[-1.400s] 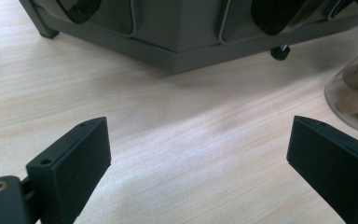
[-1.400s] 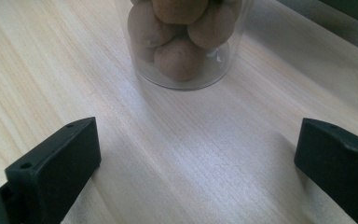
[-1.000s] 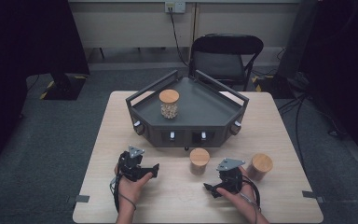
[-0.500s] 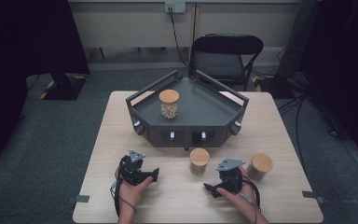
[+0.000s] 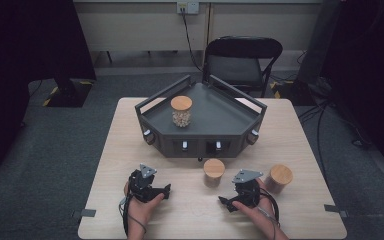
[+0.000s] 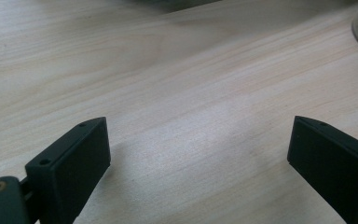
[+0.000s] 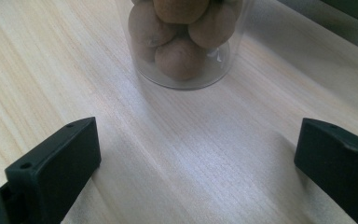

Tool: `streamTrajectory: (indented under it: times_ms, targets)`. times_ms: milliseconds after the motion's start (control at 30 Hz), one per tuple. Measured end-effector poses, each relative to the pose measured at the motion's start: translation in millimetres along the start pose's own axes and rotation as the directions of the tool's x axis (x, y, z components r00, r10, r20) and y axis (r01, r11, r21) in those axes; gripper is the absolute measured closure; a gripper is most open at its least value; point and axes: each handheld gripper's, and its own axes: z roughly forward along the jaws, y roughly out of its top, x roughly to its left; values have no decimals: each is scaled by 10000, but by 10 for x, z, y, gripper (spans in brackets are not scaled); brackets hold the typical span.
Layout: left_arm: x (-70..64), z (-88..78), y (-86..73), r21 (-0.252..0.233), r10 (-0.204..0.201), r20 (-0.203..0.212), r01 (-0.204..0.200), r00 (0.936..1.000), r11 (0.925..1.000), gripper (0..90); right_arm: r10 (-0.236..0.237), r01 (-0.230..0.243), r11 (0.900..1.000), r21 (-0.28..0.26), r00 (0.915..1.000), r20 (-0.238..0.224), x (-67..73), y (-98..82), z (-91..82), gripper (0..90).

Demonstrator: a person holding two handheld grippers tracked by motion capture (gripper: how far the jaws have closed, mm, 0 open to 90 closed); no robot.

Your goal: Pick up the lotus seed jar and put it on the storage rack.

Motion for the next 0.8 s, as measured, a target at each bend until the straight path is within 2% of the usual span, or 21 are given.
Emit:
streamTrajectory:
  times_ms: [333,500,800]
  targets:
    - [7,0,-37,130,-12,41,11,10000,9999,48,1,-1,10000,1,10000,1,0,0,0,0]
    - [7,3,-74,37,-59,3,59,10000,10000,45,4,-4,10000,0,10000,0,0,0,0,0]
    - [-74,19,-86,133,435,-226,-432,9988,9990,17,-2,2,10000,-1,10000,1,0,0,0,0]
